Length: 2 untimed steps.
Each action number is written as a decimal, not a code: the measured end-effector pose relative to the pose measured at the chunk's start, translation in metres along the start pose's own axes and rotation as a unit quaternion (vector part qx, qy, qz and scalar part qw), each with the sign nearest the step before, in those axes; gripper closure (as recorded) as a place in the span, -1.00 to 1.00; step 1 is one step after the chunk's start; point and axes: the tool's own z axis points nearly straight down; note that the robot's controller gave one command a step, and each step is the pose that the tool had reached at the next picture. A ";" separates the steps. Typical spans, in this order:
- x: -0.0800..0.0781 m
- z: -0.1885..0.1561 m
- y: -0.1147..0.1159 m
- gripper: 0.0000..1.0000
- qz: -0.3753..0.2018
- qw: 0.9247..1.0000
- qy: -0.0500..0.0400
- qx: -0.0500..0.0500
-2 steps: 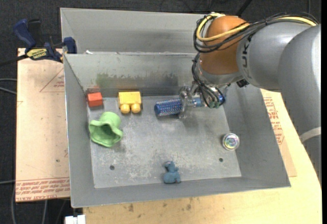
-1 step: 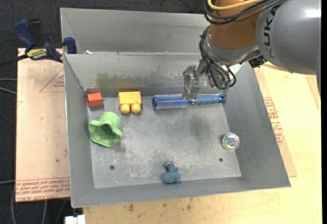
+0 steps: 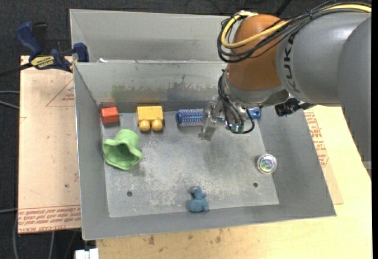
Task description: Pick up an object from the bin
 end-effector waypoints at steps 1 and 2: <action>0.006 -0.042 0.001 1.00 -0.007 1.000 -0.005 -0.001; -0.032 -0.058 0.002 1.00 -0.010 1.000 -0.006 -0.001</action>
Offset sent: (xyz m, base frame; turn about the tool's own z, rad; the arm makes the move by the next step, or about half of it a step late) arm -0.0061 0.0017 0.0395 -0.0150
